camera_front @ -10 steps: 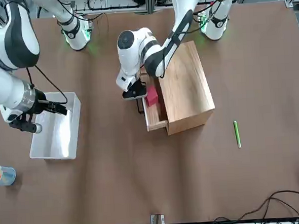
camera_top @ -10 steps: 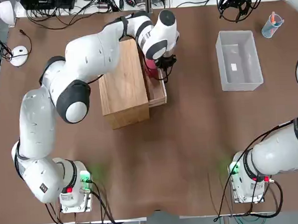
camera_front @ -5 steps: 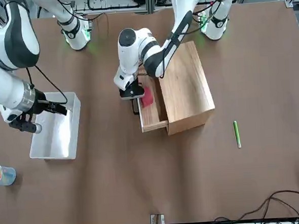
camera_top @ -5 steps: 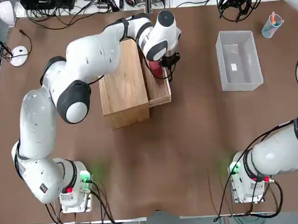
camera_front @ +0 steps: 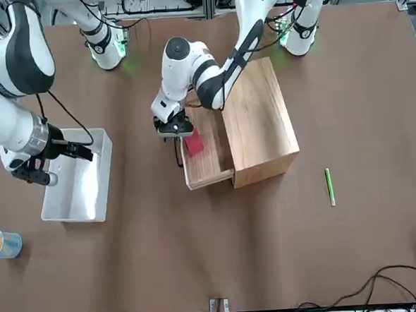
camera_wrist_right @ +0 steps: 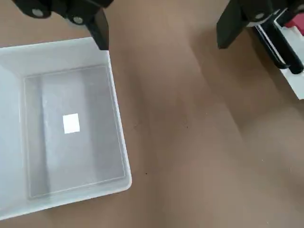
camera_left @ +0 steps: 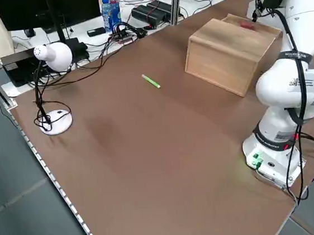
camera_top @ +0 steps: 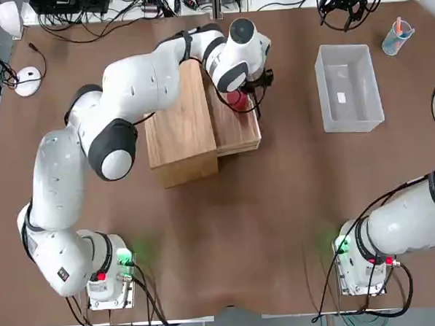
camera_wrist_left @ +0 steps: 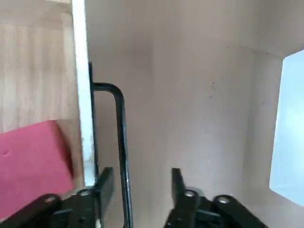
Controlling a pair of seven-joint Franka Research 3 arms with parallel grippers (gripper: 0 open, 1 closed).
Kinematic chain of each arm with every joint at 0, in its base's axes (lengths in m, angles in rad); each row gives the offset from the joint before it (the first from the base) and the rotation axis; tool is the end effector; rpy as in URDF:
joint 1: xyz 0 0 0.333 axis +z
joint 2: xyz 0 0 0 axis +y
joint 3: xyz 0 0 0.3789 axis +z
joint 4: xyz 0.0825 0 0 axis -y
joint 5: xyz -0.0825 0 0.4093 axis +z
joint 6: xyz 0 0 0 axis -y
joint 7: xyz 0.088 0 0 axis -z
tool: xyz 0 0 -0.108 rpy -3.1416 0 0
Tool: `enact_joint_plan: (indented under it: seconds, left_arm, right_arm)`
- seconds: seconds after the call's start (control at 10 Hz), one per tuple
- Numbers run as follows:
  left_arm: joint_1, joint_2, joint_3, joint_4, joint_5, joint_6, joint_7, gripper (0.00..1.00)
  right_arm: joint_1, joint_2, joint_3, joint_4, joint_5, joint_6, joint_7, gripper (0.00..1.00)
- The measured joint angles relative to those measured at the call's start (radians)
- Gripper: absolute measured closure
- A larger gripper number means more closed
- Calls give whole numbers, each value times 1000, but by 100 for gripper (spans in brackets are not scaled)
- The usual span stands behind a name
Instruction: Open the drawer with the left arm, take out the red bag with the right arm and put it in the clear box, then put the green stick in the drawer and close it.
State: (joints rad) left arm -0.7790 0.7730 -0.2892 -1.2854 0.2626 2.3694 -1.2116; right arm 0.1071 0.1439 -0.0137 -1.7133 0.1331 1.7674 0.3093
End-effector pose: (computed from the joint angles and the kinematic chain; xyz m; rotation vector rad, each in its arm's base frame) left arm 0.4707 -0.6962 0.3687 2.8287 0.1411 0.2411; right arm 0.6262 0.0710 0.5449 -3.0068 0.3744 0.1720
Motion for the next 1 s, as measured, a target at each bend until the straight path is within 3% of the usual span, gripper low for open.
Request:
enact_joint_plan:
  seconds: [0.2, 0.4, 0.6, 0.8, 1.0]
  left_arm:
    - [0, 0, 0, 8, -1, 1, 0, 12]
    - [3, -14, 0, 22, -24, -3, -1, 10]
    - [12, -70, 7, 22, -25, -148, -1, 0]
    - [43, -169, 23, 3, 3, -345, 8, 0]
    - [140, -296, 24, -100, 10, -377, 95, 0]
  right_arm:
    - [-2, 0, -3, 1, 0, 8, 0, 0]
    - [-2, 0, -4, 1, 1, 38, 4, 1]
    - [13, 0, 1, 6, 3, 47, 113, 2]
    - [97, 0, 5, 14, 3, 88, 316, 2]
    - [213, 4, 8, 14, 3, 148, 565, 2]
